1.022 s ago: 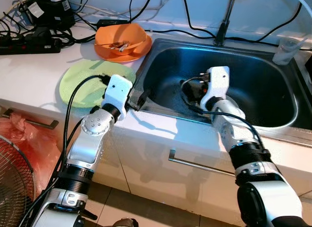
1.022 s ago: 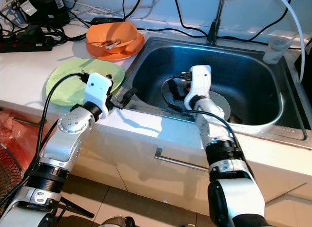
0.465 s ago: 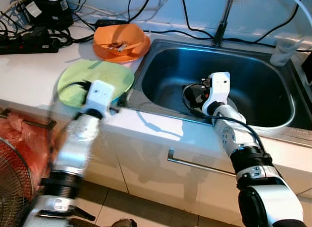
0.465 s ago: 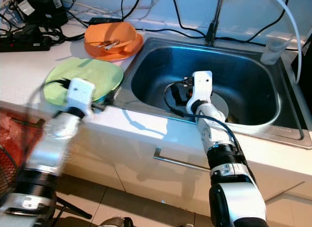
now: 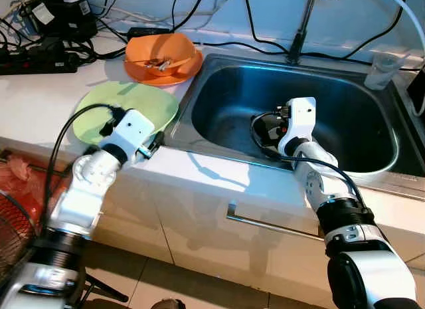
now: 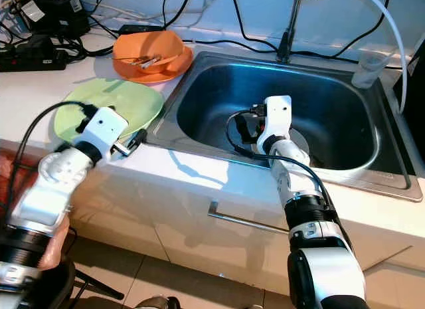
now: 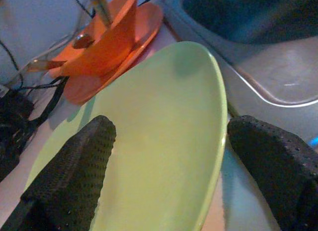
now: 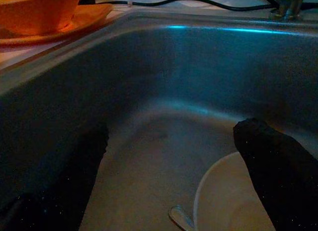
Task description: Kitchen organization
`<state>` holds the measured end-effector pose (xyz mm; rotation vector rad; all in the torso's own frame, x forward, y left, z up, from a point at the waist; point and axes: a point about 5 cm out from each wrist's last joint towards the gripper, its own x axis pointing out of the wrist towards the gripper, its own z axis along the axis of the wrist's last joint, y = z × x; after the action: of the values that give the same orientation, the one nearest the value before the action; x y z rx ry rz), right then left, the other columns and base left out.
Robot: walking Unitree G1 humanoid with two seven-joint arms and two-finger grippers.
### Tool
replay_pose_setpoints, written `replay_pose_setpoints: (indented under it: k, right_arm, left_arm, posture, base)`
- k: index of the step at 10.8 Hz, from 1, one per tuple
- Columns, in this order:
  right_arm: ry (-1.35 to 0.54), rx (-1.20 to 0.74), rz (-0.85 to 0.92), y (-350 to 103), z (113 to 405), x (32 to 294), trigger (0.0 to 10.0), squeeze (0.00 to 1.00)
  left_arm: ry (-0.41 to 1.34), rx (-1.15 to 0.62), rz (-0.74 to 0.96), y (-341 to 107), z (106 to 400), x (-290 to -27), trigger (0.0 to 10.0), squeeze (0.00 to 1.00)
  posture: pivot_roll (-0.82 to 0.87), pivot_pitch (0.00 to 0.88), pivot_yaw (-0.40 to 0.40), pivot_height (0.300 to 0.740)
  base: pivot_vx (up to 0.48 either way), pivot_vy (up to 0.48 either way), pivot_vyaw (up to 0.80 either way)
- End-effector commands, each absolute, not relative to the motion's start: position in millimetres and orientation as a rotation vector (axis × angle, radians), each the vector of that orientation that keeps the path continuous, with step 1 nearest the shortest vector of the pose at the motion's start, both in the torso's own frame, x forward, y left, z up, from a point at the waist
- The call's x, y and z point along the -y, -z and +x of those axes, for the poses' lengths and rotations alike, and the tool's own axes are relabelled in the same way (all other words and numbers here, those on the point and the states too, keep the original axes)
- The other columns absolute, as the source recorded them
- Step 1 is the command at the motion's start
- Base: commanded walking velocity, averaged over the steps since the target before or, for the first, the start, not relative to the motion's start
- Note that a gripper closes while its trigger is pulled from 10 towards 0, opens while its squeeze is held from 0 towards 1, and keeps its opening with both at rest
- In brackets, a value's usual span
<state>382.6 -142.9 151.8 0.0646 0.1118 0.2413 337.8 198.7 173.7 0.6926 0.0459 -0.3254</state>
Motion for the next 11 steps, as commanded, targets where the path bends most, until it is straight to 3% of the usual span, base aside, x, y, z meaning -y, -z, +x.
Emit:
replay_pose_setpoints:
  k: [1,3,10,11]
  right_arm:
    - [-0.239,-0.094,0.057,-160.2,385.6,143.9,10.0,1.00]
    - [-0.231,-0.093,0.059,-160.4,385.6,146.2,10.0,1.00]
    - [-0.220,-0.092,0.066,-160.9,385.4,147.8,10.0,1.00]
    - [-0.219,-0.091,0.067,-160.9,385.3,148.0,10.0,1.00]
  left_arm:
    - [0.395,-0.074,0.732,-173.0,336.7,-194.3,10.0,0.00]
    - [0.430,-0.085,0.795,-176.0,336.4,-194.9,10.0,0.00]
    - [0.363,-0.204,1.017,-172.8,343.5,-242.5,10.0,0.00]
    - [0.361,-0.209,1.011,-172.7,344.7,-245.6,2.4,0.00]
  posture:
    - [0.04,0.028,0.008,0.740]
    - [0.04,0.028,0.011,0.740]
    - [0.03,0.033,0.018,0.740]
    - [0.03,0.034,0.019,0.740]
  base:
    - [0.000,0.000,0.00]
    - [0.000,0.000,0.00]
    - [0.000,0.000,0.00]
    - [0.000,0.000,0.00]
